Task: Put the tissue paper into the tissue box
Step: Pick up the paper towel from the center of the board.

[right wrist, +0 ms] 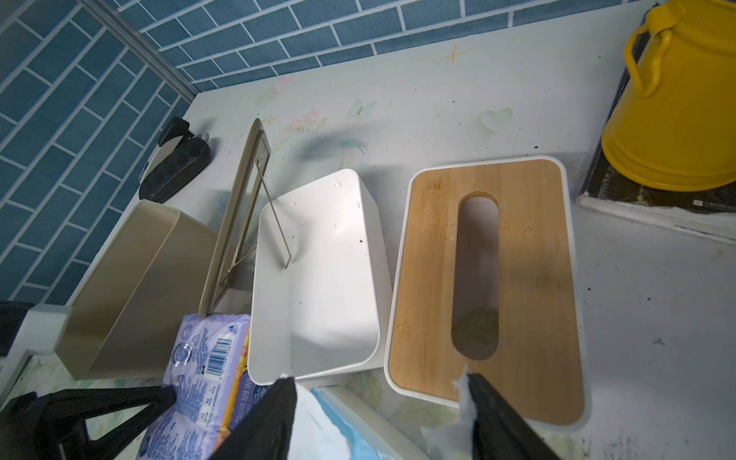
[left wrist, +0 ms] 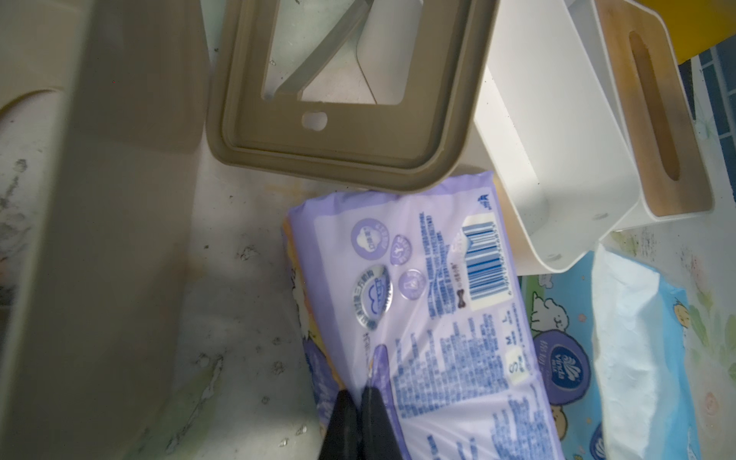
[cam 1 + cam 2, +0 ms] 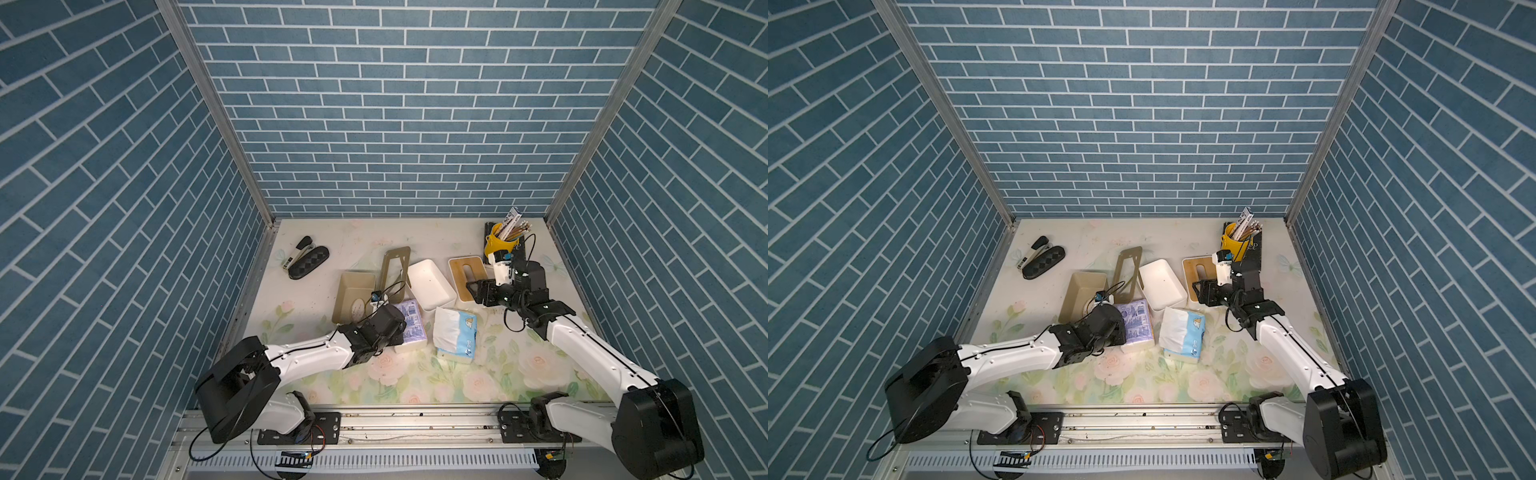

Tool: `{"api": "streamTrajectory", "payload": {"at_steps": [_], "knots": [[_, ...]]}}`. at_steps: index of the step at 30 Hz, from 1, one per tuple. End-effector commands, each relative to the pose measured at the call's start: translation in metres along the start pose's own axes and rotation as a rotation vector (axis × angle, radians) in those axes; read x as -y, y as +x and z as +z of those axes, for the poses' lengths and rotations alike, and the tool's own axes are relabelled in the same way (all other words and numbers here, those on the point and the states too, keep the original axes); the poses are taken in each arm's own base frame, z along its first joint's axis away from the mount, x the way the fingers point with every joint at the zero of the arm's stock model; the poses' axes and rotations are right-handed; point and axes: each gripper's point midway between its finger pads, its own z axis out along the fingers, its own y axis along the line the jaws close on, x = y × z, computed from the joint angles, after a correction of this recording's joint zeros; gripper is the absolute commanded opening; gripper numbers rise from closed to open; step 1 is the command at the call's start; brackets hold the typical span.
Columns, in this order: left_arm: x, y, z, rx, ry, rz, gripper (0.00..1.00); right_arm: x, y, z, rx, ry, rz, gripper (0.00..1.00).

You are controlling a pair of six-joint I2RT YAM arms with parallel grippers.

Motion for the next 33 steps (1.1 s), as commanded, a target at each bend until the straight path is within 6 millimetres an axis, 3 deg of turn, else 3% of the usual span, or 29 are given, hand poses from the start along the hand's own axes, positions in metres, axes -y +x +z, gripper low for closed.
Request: {"api": "streamTrajectory", "payload": {"at_steps": [1, 20, 26, 33], "knots": [[-0.012, 0.017, 0.001, -0.056, -0.037, 0.03, 0.0, -0.006, 0.003, -0.003, -0.008, -0.017, -0.029, 0.7], [0.073, -0.076, -0.086, 0.113, 0.119, 0.129, 0.0, -0.007, 0.001, -0.003, -0.009, -0.018, -0.027, 0.7], [0.058, -0.117, -0.12, 0.202, 0.059, 0.146, 0.0, -0.01, -0.001, -0.003, -0.011, -0.024, -0.028, 0.7], [0.004, -0.161, -0.144, 0.259, -0.006, 0.164, 0.0, -0.012, -0.003, 0.001, -0.018, -0.029, -0.029, 0.7]]}}
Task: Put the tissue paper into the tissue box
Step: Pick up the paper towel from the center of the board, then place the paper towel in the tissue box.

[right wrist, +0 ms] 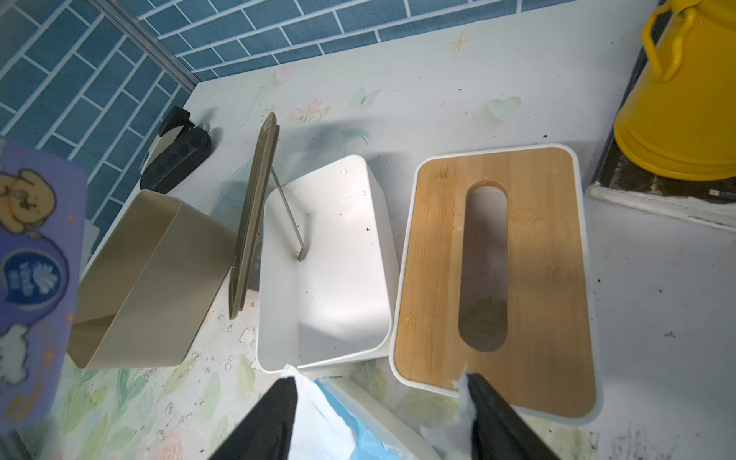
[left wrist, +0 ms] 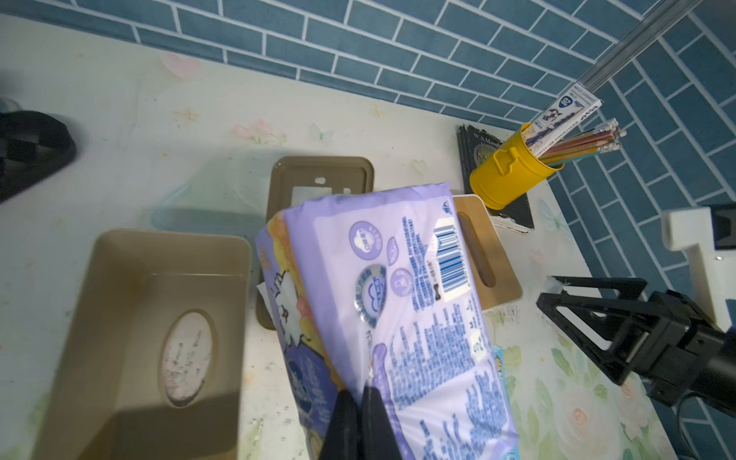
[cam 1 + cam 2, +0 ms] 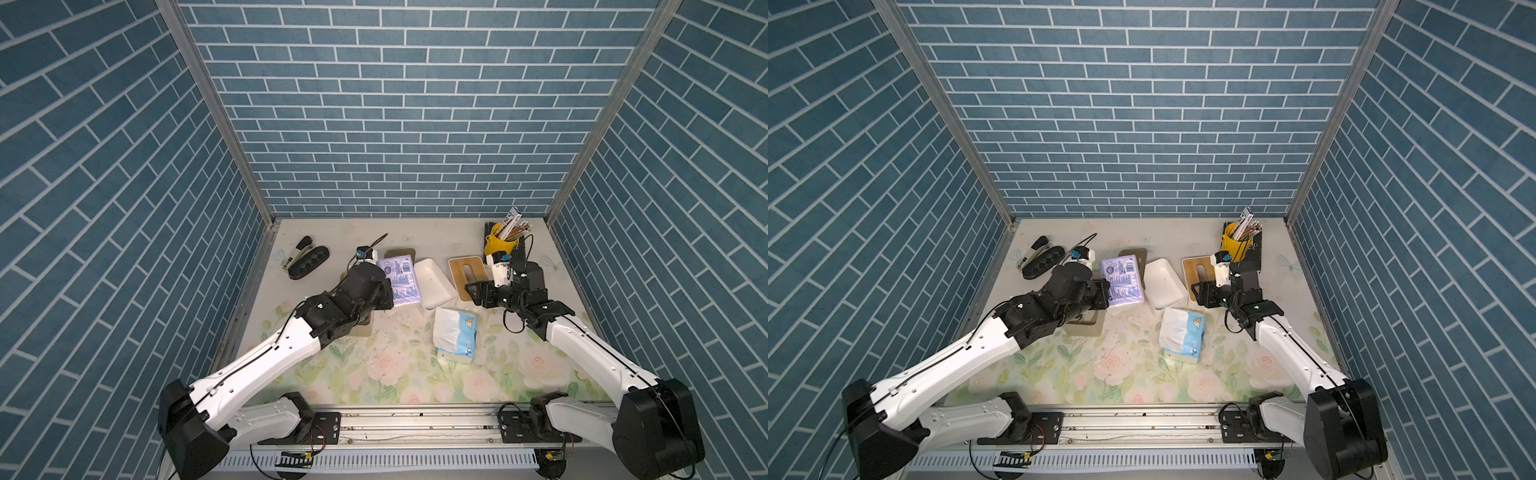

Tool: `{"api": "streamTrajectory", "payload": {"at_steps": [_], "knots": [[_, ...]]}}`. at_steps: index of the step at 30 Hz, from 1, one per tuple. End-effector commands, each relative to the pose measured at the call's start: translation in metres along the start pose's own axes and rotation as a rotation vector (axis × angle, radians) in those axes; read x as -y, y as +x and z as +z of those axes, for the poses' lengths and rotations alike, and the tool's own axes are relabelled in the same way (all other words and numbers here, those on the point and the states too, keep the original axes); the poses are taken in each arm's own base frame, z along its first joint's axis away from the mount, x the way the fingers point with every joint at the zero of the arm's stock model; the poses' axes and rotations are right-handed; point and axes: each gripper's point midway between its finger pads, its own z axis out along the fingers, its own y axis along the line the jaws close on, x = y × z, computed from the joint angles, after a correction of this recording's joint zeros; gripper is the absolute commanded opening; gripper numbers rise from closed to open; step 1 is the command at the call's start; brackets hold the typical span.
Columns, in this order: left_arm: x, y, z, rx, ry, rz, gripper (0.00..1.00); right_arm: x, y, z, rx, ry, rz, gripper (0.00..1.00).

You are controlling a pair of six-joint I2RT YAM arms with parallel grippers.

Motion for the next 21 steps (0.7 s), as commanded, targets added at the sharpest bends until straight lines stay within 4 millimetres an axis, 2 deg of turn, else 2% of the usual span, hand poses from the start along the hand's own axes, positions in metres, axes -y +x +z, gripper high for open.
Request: {"api": "streamTrajectory", "payload": {"at_steps": [1, 3, 7, 13, 21], "knots": [[-0.034, -0.025, -0.012, 0.024, -0.039, 0.074, 0.0, -0.009, -0.009, 0.001, 0.0, -0.024, -0.027, 0.7], [-0.05, -0.034, -0.012, 0.042, -0.031, 0.071, 0.0, -0.011, -0.009, 0.005, -0.01, -0.031, -0.027, 0.69], [-0.073, -0.034, -0.002, 0.016, -0.056, 0.074, 0.0, -0.017, -0.011, 0.009, -0.036, -0.033, -0.045, 0.69], [-0.088, -0.014, 0.016, -0.067, -0.028, 0.071, 0.0, -0.023, -0.017, 0.016, -0.058, -0.03, -0.059, 0.67], [-0.115, 0.012, 0.034, -0.172, -0.025, 0.064, 0.0, -0.047, -0.018, 0.033, -0.088, -0.059, -0.082, 0.67]]}}
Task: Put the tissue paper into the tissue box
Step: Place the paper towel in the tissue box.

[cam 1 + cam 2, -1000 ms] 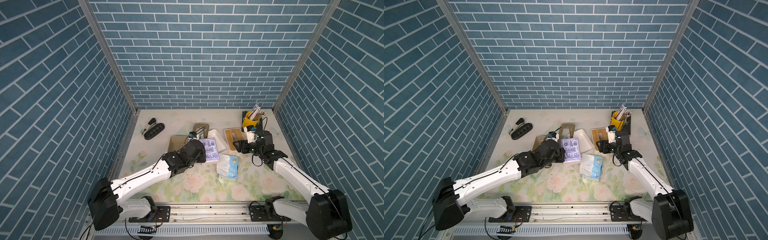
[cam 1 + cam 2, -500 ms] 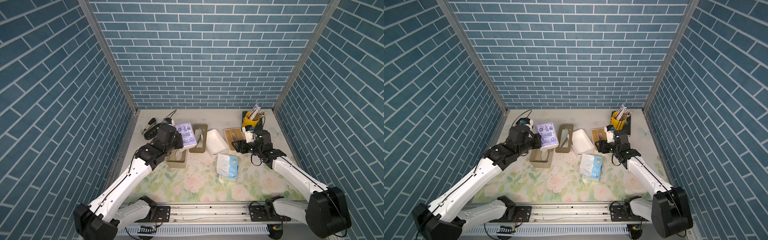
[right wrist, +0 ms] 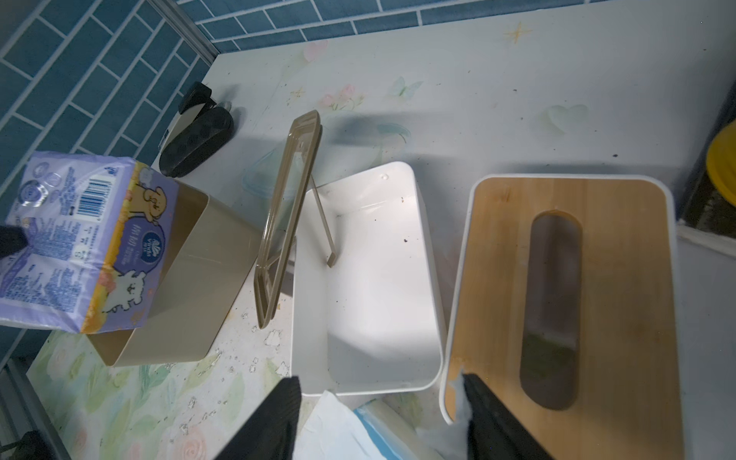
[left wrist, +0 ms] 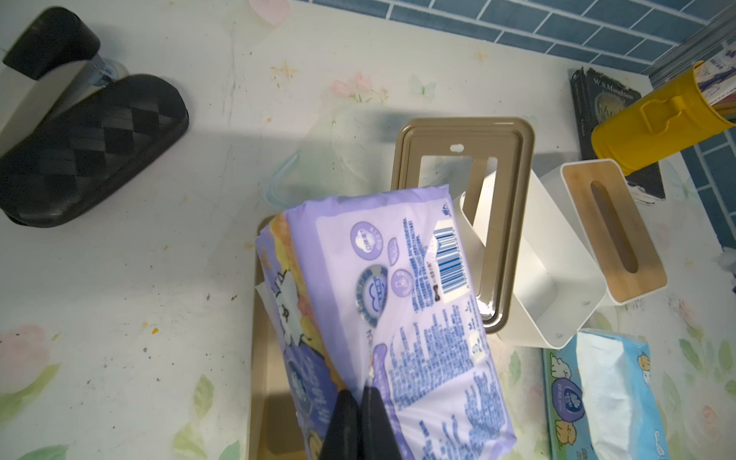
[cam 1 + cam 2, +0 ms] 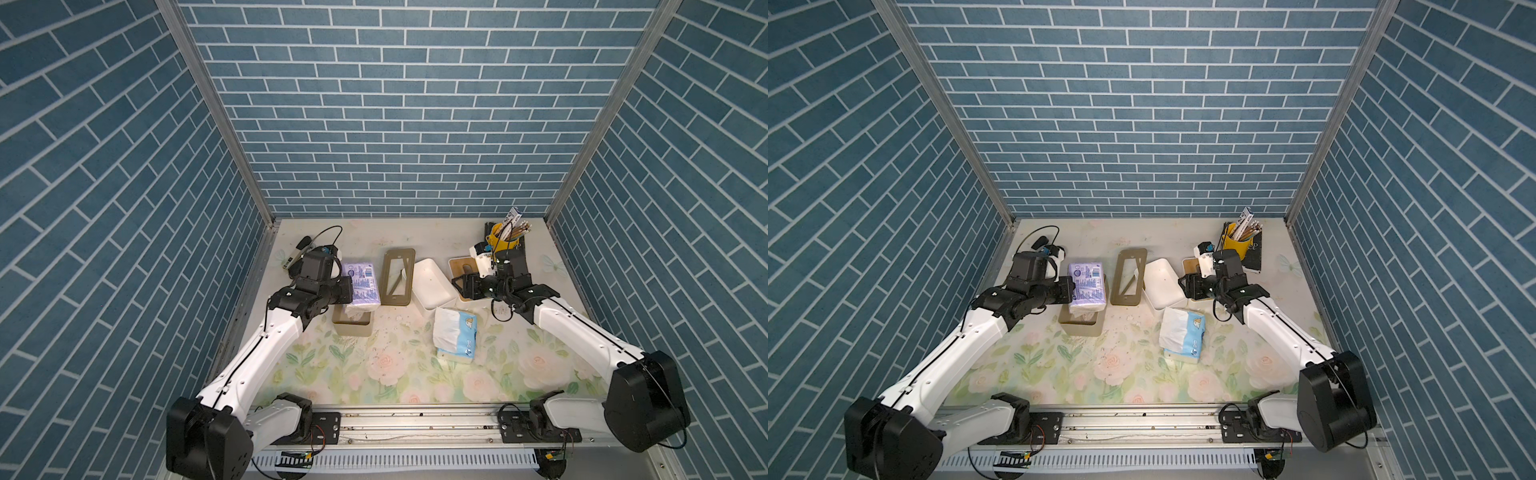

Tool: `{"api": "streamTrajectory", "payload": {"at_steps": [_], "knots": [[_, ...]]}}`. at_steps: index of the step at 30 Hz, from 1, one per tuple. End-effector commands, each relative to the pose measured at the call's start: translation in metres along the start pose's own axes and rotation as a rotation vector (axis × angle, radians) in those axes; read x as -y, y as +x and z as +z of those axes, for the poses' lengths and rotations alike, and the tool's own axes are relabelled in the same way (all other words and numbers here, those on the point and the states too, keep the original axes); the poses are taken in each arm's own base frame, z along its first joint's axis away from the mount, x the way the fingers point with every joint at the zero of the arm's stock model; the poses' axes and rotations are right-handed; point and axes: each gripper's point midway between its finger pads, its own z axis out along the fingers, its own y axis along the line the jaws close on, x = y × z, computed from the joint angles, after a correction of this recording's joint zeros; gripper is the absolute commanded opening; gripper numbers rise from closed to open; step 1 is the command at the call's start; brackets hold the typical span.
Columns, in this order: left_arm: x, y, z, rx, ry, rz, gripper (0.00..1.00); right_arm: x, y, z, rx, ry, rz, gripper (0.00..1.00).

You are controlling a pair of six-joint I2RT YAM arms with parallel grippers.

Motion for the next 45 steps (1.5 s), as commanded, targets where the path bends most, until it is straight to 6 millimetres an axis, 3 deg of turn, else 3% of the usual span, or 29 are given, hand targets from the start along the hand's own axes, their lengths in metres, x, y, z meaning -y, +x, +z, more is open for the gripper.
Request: {"api": "streamTrajectory", "payload": {"at_steps": [1, 12, 25, 26, 27, 29, 30, 35, 38, 45], "knots": [[-0.005, -0.001, 0.008, -0.011, 0.038, 0.025, 0.0, -0.01, -0.003, 0.007, -0.016, -0.003, -0.024, 0.67], [-0.032, 0.013, 0.035, -0.145, -0.046, 0.098, 0.0, -0.019, 0.01, 0.015, -0.055, 0.014, -0.041, 0.66], [-0.037, 0.024, 0.044, -0.165, -0.015, 0.091, 0.0, -0.032, 0.01, 0.027, -0.069, 0.0, -0.053, 0.66], [-0.037, 0.024, 0.044, -0.162, -0.015, 0.087, 0.09, -0.034, 0.01, 0.028, -0.071, -0.002, -0.056, 0.66], [-0.038, 0.023, 0.044, -0.15, -0.019, 0.078, 0.42, -0.037, 0.009, 0.03, -0.071, -0.004, -0.059, 0.66], [-0.037, 0.017, 0.04, -0.123, -0.028, 0.071, 0.92, -0.042, 0.007, 0.033, -0.072, -0.005, -0.068, 0.66], [-0.038, 0.011, 0.036, -0.103, -0.04, 0.066, 1.0, -0.044, 0.008, 0.035, -0.078, -0.006, -0.072, 0.66], [-0.036, -0.022, 0.009, 0.017, -0.081, 0.064, 1.0, -0.05, 0.004, 0.041, -0.086, 0.007, -0.091, 0.66], [-0.048, -0.032, -0.003, 0.088, -0.141, 0.042, 1.0, -0.057, 0.003, 0.044, -0.093, 0.019, -0.109, 0.66], [-0.061, 0.0, 0.018, 0.057, -0.121, -0.004, 1.0, -0.081, 0.002, 0.054, -0.116, 0.019, -0.162, 0.66]]}}
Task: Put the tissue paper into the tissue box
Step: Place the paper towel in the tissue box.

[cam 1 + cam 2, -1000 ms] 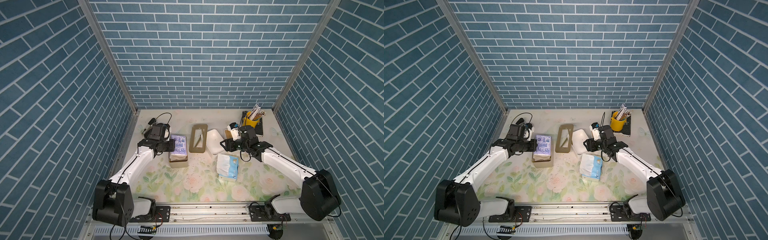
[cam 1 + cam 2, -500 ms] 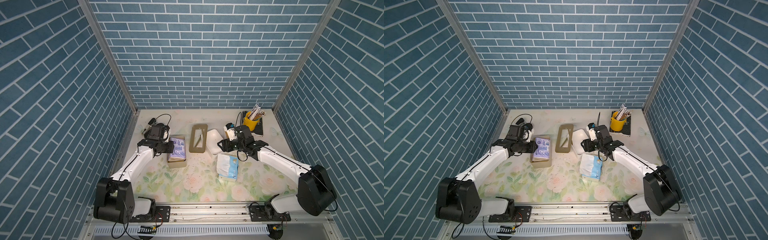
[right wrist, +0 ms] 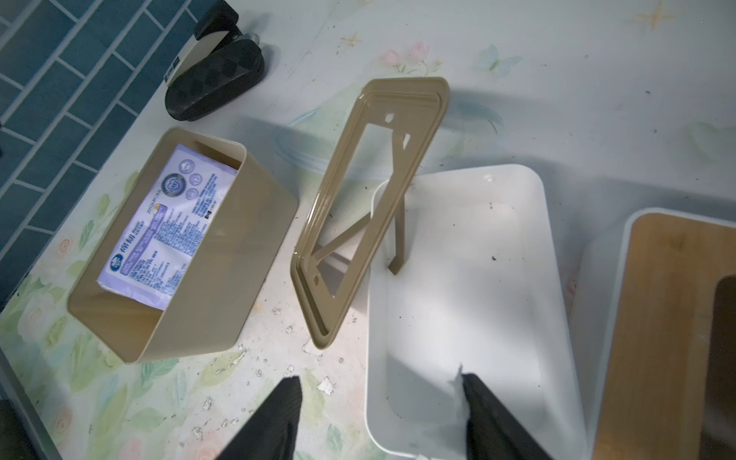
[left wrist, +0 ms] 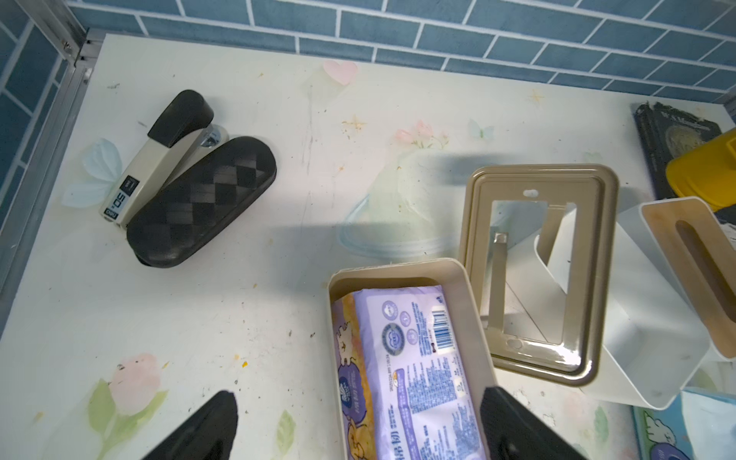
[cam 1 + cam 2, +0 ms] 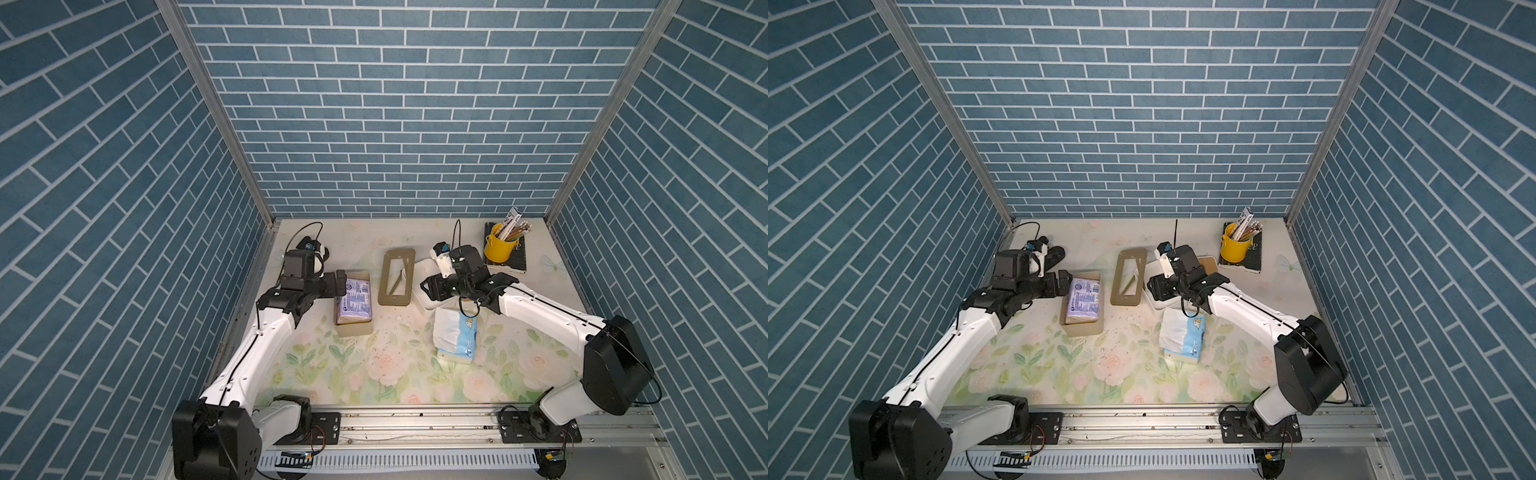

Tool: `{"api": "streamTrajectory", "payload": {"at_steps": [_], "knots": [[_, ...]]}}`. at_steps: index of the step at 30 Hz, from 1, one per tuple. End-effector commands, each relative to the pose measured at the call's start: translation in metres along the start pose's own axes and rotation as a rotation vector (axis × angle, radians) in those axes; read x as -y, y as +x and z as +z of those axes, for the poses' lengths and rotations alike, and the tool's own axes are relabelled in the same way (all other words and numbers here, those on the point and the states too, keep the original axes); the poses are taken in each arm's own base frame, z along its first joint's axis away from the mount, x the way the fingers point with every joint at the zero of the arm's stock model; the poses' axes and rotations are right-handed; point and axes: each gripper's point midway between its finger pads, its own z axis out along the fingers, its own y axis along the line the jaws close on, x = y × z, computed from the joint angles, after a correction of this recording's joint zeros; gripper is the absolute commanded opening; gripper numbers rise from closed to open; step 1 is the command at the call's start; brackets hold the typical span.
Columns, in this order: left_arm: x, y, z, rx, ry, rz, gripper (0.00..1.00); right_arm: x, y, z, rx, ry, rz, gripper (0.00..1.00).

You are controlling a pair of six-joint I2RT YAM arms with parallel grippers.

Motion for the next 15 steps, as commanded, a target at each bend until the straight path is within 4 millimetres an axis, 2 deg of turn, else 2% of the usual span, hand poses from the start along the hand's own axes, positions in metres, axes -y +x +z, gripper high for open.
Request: {"api": "streamTrajectory", "payload": {"at_steps": [1, 4, 9, 10, 12, 15], "knots": [[-0.004, 0.021, 0.014, -0.044, 0.003, -0.032, 1.0, -0.006, -0.002, 0.006, -0.023, 0.025, -0.017, 0.66], [-0.004, 0.017, 0.015, -0.034, 0.0, -0.043, 1.0, -0.016, 0.0, 0.015, -0.043, 0.016, -0.032, 0.66], [-0.01, 0.024, 0.023, -0.056, -0.036, -0.06, 1.0, -0.031, -0.002, 0.025, -0.05, 0.024, -0.062, 0.66], [-0.012, 0.023, 0.023, -0.05, -0.049, -0.067, 1.0, -0.035, -0.004, 0.025, -0.047, 0.019, -0.067, 0.62], [-0.017, 0.016, 0.017, -0.01, -0.079, -0.083, 1.0, -0.052, -0.01, 0.026, -0.039, -0.011, -0.087, 0.46], [-0.028, 0.006, 0.007, 0.07, -0.137, -0.123, 0.99, -0.079, -0.019, 0.028, -0.033, -0.065, -0.12, 0.35]]}}
